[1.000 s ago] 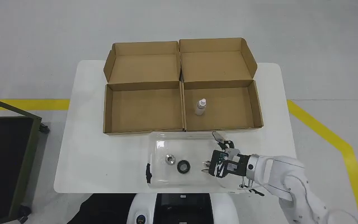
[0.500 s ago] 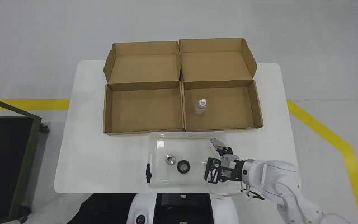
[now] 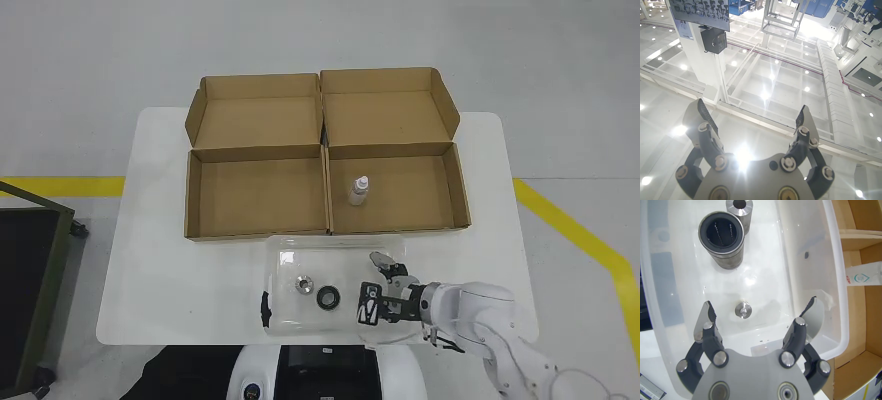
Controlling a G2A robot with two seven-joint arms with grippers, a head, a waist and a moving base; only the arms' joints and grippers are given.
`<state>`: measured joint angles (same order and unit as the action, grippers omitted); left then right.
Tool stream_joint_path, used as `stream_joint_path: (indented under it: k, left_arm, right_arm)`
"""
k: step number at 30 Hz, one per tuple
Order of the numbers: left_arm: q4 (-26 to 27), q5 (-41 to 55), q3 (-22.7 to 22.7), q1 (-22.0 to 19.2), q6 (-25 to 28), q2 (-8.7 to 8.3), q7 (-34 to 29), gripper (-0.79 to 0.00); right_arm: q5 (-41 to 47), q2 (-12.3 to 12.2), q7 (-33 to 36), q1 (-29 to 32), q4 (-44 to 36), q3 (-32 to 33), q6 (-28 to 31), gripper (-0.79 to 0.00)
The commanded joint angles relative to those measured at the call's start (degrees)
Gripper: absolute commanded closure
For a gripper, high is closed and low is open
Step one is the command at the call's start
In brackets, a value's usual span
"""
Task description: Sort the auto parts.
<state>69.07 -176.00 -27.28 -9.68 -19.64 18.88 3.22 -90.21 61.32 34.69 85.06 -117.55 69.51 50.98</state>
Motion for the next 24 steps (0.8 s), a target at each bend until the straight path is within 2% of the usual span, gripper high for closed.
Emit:
stream_joint_path:
  k: [1,5,10,12,13,18,22,24]
  left_arm:
    - [0.0,0.0,0.0,0.0,0.0,0.00,0.0,-0.785]
    - [0.0,0.0,0.0,0.0,0.0,0.00,0.0,-0.785]
    - [0.0,0.0,0.0,0.0,0.0,0.00,0.0,-0.785]
    - [0.0,0.0,0.0,0.0,0.0,0.00,0.0,-0.785]
    - [0.0,0.0,0.0,0.0,0.0,0.00,0.0,-0.785]
    - [0.0,0.0,0.0,0.0,0.0,0.00,0.0,-0.785]
    - [0.0,0.0,0.0,0.0,0.0,0.00,0.0,-0.785]
    - [0.0,0.0,0.0,0.0,0.0,0.00,0.0,-0.785]
  right_arm:
    - [0.0,0.0,0.4,-0.2,0.2,-0.3,0.1,-0.699]
    - [-0.4,-0.1,1.6,-0.8,0.6,-1.3,0.6,-0.690]
    - [-1.0,-0.2,3.0,-1.2,0.9,-2.0,0.6,-0.597]
    - [-1.0,-0.3,3.4,-1.3,1.1,-2.2,0.6,-0.496]
    - [-1.2,-0.3,3.7,-1.4,1.2,-2.3,0.9,-0.391]
    - [-1.3,-0.5,4.2,-1.8,1.6,-2.9,1.5,-0.317]
    - [-0.9,-0.6,3.9,-2.1,1.5,-3.4,2.0,-0.188]
    - [-0.7,-0.6,3.7,-2.2,1.2,-3.6,2.1,-0.092]
